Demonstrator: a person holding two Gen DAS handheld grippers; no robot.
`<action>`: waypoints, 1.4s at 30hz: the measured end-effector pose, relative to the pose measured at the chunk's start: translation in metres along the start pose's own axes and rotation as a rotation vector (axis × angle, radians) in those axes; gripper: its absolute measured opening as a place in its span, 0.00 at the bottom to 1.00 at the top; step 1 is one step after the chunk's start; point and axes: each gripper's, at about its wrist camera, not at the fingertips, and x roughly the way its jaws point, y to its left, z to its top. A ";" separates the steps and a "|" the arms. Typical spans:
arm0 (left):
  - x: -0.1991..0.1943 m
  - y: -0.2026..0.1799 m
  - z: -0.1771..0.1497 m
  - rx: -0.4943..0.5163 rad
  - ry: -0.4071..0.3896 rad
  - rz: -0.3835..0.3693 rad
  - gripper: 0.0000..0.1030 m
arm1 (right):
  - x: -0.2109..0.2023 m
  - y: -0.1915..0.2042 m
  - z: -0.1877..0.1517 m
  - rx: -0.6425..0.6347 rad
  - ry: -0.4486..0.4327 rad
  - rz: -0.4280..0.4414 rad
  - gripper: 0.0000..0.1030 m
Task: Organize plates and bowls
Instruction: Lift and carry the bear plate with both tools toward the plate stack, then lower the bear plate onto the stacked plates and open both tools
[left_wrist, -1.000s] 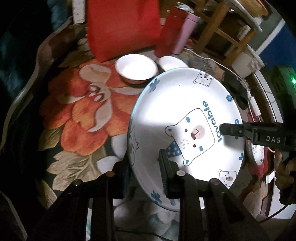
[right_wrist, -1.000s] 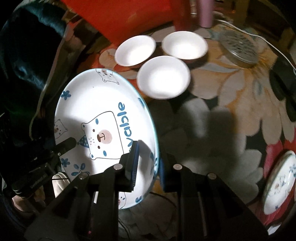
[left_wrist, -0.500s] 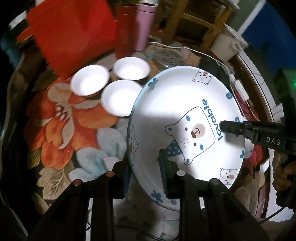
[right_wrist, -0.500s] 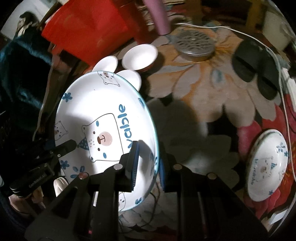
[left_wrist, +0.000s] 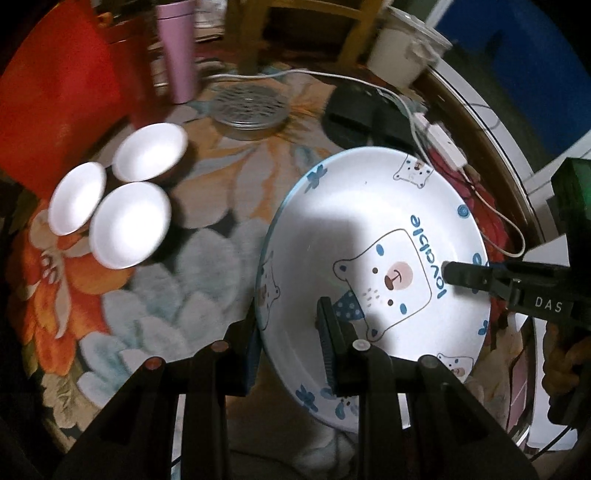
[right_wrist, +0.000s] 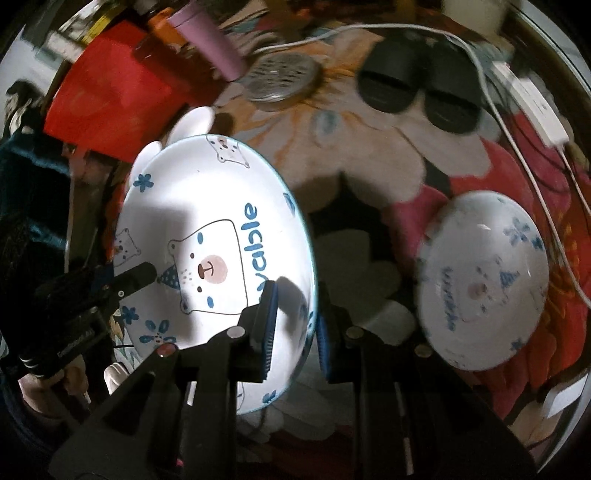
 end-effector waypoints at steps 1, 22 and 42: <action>0.004 -0.008 0.002 0.009 0.002 -0.004 0.27 | -0.002 -0.010 -0.001 0.019 -0.001 -0.001 0.20; 0.097 -0.145 0.033 0.094 0.029 -0.075 0.27 | -0.021 -0.170 -0.030 0.309 -0.026 -0.036 0.19; 0.151 -0.186 0.026 0.126 0.085 -0.057 0.27 | -0.007 -0.229 -0.046 0.418 -0.014 -0.059 0.19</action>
